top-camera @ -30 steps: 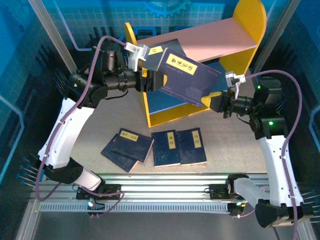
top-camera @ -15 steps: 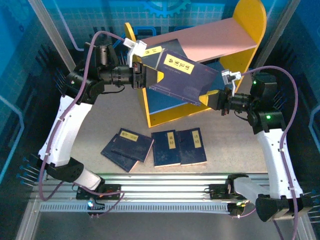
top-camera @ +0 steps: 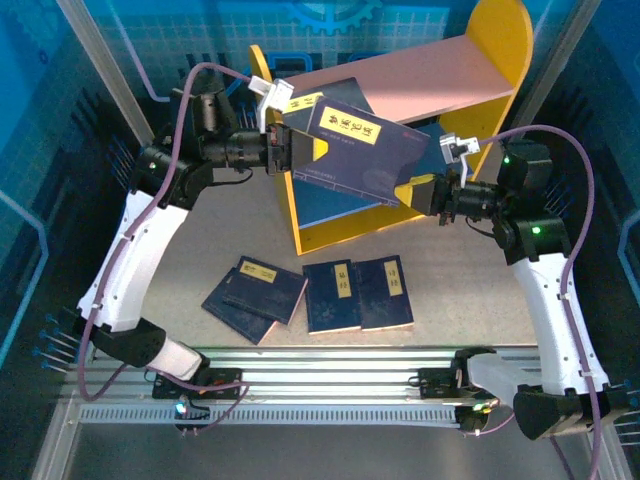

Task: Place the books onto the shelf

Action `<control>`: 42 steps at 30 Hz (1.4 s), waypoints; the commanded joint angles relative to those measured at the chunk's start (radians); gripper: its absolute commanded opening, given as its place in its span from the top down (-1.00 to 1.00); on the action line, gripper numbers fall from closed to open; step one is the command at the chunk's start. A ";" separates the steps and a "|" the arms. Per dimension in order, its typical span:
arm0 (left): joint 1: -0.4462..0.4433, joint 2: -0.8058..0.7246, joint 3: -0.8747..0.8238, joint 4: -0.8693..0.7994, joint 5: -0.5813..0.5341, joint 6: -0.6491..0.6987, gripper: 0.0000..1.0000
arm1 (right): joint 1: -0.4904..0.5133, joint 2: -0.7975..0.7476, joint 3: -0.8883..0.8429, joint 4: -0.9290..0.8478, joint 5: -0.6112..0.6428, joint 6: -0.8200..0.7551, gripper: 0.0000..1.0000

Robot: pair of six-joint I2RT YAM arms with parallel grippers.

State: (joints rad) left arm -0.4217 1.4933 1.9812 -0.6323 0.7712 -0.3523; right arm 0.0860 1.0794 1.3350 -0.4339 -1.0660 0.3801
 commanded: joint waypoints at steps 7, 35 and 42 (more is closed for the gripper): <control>0.009 -0.099 -0.062 0.253 -0.200 -0.184 1.00 | -0.001 -0.057 0.023 0.135 0.173 0.224 0.22; 0.018 -0.141 -0.247 0.657 -0.293 -0.431 1.00 | -0.005 0.094 0.009 0.624 0.206 0.695 -0.10; 0.017 -0.131 -0.254 0.662 -0.303 -0.431 1.00 | 0.005 0.130 0.030 0.688 0.205 0.733 -0.09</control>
State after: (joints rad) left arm -0.4110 1.3670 1.7302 -0.0513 0.4808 -0.7624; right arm 0.0799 1.2003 1.3262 0.1890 -0.8642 1.0843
